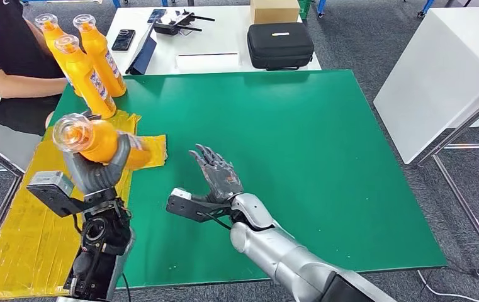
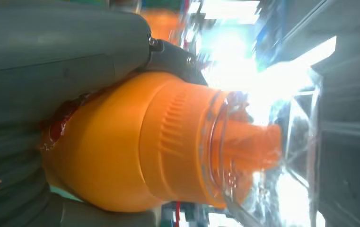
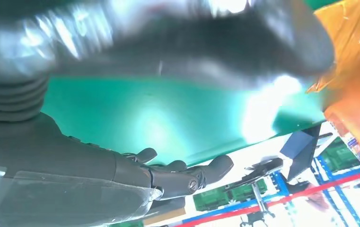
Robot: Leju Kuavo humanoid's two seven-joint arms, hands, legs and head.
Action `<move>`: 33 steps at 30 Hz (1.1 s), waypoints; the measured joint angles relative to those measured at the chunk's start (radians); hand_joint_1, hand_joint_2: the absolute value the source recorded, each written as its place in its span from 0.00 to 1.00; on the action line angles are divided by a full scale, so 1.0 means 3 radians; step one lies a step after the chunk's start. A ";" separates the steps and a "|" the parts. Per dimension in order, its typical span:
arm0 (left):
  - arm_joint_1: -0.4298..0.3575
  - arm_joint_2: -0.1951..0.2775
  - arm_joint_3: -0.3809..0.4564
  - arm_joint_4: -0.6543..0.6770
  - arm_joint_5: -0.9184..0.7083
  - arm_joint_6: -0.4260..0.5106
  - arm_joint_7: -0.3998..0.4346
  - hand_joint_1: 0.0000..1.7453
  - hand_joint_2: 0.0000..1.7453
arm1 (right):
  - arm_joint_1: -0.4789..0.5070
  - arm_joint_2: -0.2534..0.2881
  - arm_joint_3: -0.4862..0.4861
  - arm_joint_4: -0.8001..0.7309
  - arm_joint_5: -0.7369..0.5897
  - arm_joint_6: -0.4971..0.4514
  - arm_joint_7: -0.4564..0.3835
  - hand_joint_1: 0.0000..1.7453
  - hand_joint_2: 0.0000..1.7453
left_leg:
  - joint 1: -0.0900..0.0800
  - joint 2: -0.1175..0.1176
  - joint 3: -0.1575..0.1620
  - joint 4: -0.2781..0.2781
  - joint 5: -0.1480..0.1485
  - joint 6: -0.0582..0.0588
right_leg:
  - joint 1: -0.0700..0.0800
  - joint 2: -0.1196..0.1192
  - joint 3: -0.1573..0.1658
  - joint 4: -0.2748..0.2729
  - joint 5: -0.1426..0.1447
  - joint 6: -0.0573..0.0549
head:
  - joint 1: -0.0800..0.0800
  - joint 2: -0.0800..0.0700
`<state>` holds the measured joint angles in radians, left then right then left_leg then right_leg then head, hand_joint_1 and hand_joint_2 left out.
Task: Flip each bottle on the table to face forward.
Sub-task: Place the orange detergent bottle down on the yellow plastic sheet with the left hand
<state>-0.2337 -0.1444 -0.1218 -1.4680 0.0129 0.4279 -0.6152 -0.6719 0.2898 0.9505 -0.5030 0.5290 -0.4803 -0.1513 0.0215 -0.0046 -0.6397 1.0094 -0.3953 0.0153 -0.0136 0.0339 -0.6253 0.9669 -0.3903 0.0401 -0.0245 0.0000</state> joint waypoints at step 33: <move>-0.0759 0.0306 0.0555 0.2949 -0.4980 0.0919 0.1195 1.00 1.00 | 0.1296 -0.0605 -0.1576 -0.2408 0.0692 0.0265 -0.0293 0.00 0.00 | -0.0002 0.0001 -0.0003 0.0000 0.0004 0.0000 | -0.0001 -0.0002 -0.0005 0.0001 0.0001 -0.0003 | -0.0001 0.0000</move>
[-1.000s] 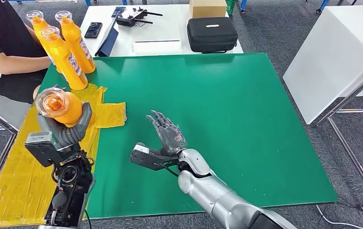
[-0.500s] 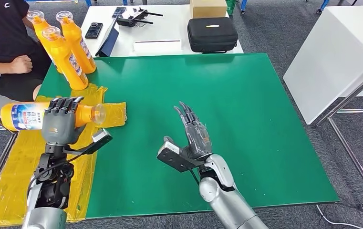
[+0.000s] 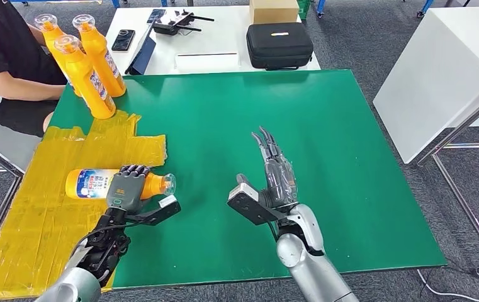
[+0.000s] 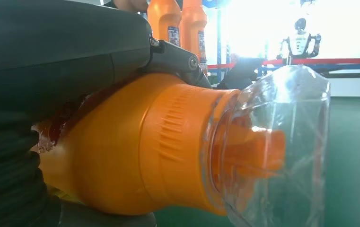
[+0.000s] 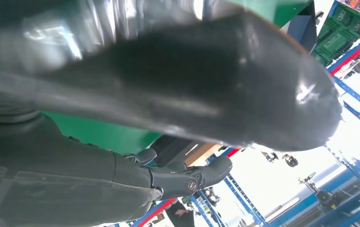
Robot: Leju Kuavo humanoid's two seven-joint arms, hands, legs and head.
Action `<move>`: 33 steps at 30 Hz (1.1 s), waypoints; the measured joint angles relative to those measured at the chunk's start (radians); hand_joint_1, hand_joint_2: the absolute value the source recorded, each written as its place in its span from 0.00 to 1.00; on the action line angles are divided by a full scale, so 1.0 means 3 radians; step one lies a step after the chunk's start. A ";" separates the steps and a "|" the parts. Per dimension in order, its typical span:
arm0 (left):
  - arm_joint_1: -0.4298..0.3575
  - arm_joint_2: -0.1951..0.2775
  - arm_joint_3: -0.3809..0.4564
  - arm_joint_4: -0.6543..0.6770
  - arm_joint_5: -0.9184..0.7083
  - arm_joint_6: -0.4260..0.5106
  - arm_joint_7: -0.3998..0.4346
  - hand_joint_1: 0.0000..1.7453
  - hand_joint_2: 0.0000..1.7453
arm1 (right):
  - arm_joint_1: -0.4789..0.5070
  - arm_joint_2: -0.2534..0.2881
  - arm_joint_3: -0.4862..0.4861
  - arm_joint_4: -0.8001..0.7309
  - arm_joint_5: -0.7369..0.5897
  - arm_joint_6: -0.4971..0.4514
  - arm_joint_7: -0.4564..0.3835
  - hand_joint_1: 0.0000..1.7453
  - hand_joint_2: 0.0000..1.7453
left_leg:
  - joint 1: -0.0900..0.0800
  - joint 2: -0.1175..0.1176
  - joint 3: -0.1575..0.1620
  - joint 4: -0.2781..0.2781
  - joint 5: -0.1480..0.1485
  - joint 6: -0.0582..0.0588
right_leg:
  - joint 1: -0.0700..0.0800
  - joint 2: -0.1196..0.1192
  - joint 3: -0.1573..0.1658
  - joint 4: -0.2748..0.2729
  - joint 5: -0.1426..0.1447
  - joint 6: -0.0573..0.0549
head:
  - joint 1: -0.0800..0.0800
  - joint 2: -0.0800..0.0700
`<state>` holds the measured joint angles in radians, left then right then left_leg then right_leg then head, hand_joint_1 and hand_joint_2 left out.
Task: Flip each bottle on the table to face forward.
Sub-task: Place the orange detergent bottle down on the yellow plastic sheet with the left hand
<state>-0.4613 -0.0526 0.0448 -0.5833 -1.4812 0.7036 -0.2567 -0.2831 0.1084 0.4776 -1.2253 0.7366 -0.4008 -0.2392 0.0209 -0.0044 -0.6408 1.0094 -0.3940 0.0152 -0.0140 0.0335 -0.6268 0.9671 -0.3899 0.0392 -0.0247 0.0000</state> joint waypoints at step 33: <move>-0.0276 0.0035 -0.0095 0.0407 0.1705 -0.0349 -0.0604 0.00 0.00 | 0.0001 -0.0035 -0.0064 0.0160 -0.0133 0.0017 -0.0070 0.00 0.00 | 0.0001 -0.0017 0.0004 -0.0001 0.0013 -0.0005 | 0.0001 -0.0015 0.0006 0.0009 0.0003 -0.0005 | 0.0000 0.0000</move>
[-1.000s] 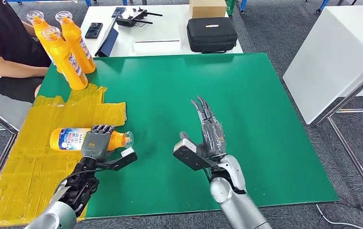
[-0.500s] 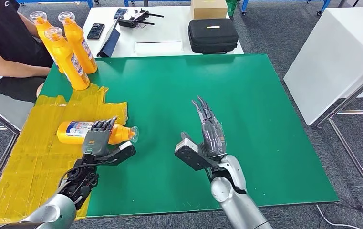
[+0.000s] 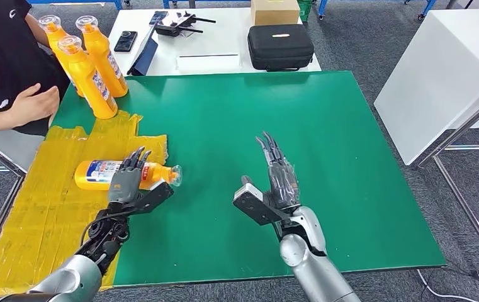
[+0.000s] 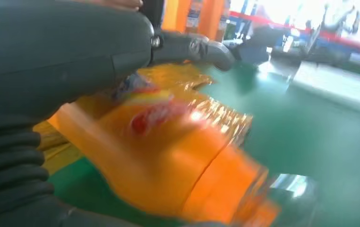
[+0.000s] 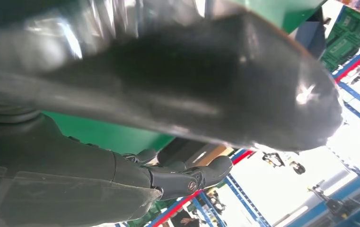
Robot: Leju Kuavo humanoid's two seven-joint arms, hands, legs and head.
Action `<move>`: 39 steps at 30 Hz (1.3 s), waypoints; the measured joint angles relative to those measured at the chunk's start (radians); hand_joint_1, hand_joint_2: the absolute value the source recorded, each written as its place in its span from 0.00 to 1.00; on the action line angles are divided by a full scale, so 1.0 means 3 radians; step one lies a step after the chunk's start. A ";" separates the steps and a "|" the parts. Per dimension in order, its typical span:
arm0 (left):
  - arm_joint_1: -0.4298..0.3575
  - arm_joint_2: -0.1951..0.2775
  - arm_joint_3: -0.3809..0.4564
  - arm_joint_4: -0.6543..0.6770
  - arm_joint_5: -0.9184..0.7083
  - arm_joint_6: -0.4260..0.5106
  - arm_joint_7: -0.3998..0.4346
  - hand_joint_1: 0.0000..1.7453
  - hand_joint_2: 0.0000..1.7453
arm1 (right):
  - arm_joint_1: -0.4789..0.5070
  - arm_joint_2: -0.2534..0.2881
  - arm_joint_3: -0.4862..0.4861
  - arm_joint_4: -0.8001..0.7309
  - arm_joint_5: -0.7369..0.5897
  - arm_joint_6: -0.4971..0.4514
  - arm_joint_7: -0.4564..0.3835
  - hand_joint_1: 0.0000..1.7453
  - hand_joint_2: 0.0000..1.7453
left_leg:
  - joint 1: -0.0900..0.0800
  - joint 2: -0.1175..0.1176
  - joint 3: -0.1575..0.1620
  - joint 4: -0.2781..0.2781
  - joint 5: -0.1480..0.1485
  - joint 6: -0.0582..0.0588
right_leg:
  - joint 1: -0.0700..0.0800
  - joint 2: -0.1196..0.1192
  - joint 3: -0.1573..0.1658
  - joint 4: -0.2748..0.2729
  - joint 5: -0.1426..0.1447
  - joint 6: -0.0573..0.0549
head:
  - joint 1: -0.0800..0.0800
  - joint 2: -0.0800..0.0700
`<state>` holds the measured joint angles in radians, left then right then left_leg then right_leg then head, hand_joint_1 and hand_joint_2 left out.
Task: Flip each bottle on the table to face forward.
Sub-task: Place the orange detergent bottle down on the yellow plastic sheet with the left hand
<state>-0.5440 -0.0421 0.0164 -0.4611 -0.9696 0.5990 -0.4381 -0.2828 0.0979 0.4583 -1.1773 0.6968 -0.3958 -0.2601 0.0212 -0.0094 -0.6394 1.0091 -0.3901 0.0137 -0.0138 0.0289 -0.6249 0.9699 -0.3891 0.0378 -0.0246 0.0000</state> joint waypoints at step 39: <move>0.0122 -0.0582 -0.0718 -0.1523 0.3420 -0.1527 -0.0747 0.00 0.00 | -0.0487 0.0455 -0.0765 0.0184 -0.1459 0.0004 -0.1252 0.00 0.00 | 0.0000 0.0000 -0.0019 0.0001 0.0008 0.0003 | 0.0000 -0.0005 -0.0016 0.0002 0.0007 -0.0001 | -0.0001 0.0000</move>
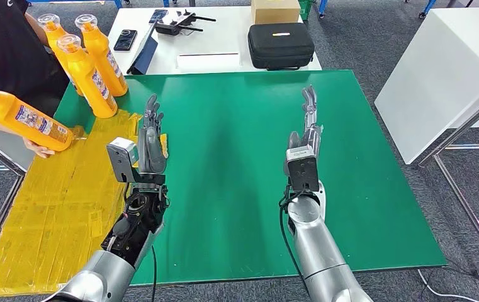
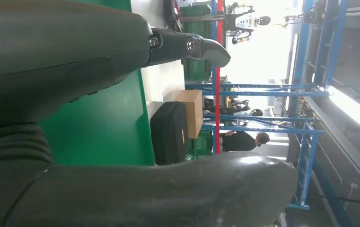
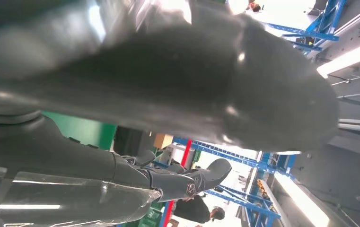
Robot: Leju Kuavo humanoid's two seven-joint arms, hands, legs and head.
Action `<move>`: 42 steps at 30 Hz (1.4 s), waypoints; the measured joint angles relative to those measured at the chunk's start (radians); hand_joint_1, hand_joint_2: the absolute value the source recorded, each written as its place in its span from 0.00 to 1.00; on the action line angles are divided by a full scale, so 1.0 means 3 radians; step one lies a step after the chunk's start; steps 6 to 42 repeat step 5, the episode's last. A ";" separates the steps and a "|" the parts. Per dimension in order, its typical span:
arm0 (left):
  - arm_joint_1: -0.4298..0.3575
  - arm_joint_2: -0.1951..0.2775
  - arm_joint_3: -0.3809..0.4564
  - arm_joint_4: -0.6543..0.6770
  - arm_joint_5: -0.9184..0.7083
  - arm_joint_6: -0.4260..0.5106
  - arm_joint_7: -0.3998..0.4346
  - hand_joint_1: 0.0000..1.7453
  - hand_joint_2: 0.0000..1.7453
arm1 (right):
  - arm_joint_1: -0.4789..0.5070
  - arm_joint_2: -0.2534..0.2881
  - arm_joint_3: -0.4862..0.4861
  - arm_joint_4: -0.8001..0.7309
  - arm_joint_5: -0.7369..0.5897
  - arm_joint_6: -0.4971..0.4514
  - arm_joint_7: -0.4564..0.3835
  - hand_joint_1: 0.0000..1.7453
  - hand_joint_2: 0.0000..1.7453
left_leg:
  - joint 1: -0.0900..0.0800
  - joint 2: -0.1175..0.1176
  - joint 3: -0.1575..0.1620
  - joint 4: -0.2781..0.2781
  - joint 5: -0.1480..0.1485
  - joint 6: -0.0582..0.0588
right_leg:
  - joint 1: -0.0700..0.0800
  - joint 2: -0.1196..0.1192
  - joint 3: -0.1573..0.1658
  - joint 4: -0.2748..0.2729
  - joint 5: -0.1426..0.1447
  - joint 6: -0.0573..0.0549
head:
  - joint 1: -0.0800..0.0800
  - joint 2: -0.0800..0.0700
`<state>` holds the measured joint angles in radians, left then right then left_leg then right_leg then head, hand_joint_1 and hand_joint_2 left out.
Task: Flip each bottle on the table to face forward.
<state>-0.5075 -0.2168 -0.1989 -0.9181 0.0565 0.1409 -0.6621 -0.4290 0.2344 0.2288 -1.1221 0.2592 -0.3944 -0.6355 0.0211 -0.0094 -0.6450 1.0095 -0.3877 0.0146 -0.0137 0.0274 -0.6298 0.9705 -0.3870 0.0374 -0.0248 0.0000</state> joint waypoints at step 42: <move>0.0004 0.0002 0.0001 0.0012 0.0010 -0.0001 -0.0001 0.00 0.00 | -0.0008 0.0017 -0.0005 0.0036 -0.0002 0.0004 -0.0001 0.00 0.00 | -0.0001 0.0000 -0.0001 0.0000 0.0000 0.0000 | -0.0001 0.0000 0.0000 0.0000 0.0000 0.0000 | 0.0000 0.0000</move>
